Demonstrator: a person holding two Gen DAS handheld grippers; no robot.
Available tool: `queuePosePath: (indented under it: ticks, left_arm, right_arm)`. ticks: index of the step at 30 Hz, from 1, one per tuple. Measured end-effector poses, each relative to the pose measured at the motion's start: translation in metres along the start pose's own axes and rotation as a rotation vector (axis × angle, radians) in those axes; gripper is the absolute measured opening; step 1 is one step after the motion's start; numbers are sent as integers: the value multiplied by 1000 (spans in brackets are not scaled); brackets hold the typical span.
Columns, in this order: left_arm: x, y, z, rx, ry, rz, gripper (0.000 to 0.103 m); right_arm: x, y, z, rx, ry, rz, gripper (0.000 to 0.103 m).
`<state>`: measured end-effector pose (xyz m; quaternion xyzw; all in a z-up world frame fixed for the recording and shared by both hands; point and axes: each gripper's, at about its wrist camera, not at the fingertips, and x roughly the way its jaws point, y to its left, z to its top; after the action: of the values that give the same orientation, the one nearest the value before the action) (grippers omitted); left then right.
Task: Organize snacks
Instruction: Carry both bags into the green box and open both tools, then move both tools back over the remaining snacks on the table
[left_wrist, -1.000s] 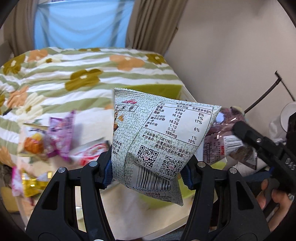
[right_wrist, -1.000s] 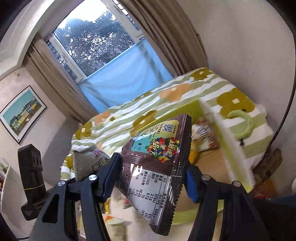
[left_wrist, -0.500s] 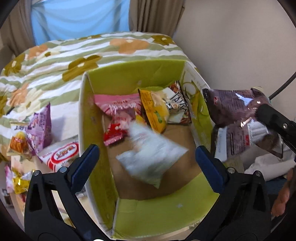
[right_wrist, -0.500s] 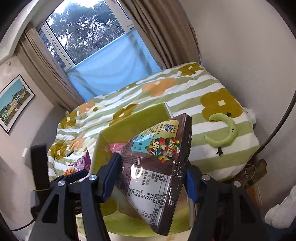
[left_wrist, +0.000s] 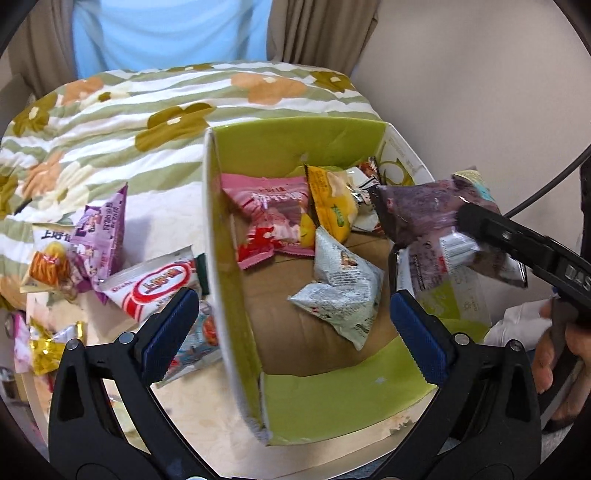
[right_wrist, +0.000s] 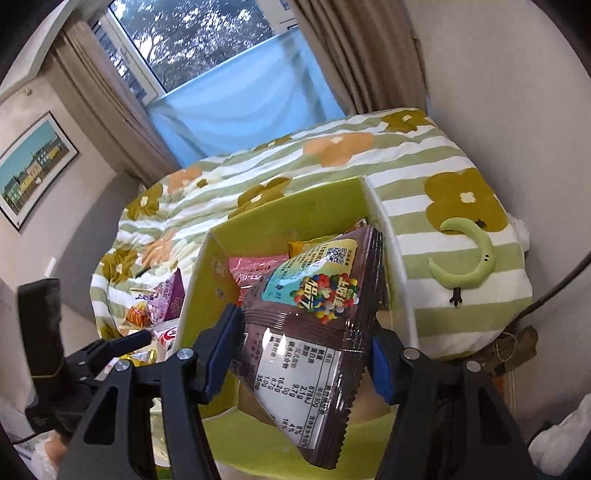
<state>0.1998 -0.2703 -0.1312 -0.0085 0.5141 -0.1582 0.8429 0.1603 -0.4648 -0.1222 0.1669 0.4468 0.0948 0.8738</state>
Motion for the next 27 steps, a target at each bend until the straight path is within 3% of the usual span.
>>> queuePosePath:
  ticks: [7,8,9,11,20,27]
  left_arm:
    - [4,16,4,-25,9,-9,102]
    - [6,17,4,-26,13,-10,102]
    - [7,19,4,-28,15,-11,102]
    - [9,21,3,-33,19,-16,102]
    - [13,19,0,-35,24,-32,102]
    - [-9,8,-4,-20,-24,-15,102]
  right_arm:
    - [34,-2,10,34,79,26,64]
    - [36,-3,10,42,79,4,70]
    - [37,-4,9,50,74,-33,84]
    - [33,-7,6,54,53,-64,103]
    - [18,-1,-11,-14,52,-110,103]
    - [-6,4,-15,-26,32,-97,103]
